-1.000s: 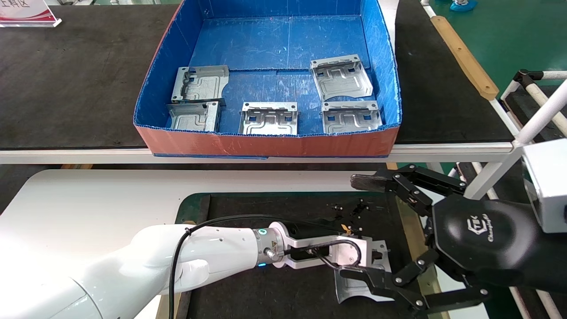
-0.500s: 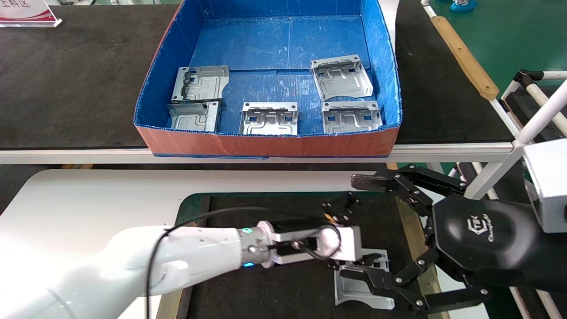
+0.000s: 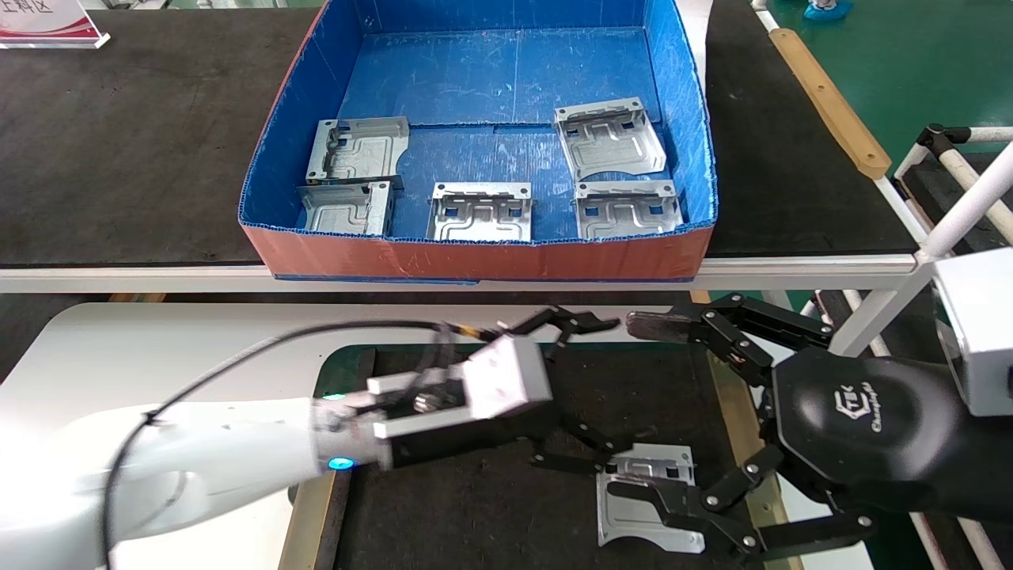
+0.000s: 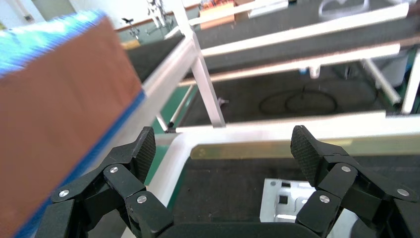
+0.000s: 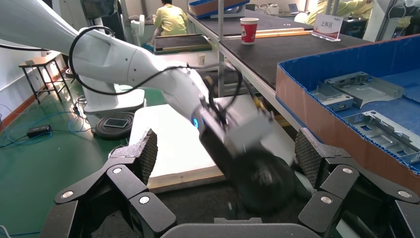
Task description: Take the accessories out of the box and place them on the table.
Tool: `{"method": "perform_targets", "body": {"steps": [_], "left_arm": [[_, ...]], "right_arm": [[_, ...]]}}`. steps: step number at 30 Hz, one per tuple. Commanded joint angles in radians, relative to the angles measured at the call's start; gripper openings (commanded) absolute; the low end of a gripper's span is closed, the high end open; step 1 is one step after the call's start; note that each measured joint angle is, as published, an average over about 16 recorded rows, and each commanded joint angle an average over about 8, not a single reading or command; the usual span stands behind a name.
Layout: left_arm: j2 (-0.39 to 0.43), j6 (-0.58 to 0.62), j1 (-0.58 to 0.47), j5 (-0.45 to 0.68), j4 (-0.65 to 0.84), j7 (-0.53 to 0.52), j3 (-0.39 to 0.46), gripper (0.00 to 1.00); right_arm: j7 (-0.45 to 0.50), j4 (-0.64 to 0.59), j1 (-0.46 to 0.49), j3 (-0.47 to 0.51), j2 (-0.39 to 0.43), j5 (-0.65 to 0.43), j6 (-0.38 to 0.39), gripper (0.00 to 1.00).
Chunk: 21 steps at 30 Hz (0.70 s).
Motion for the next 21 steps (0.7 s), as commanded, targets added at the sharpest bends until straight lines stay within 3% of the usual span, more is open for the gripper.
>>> {"method": "perform_targets", "body": {"steps": [1, 21], "left_arm": [[-0.025, 0.029, 0.011, 0.007, -0.020, -0.041, -0.037, 1.00], [-0.279, 0.319, 0.126, 0.080, -0.223, -0.451, -0.406, 1.00]], "right_arm": [[0.000, 0.000, 0.000, 0.000, 0.000, 0.000, 0.000, 1.00], [0.000, 0.000, 0.000, 0.000, 0.000, 0.000, 0.000, 1.00]]}}
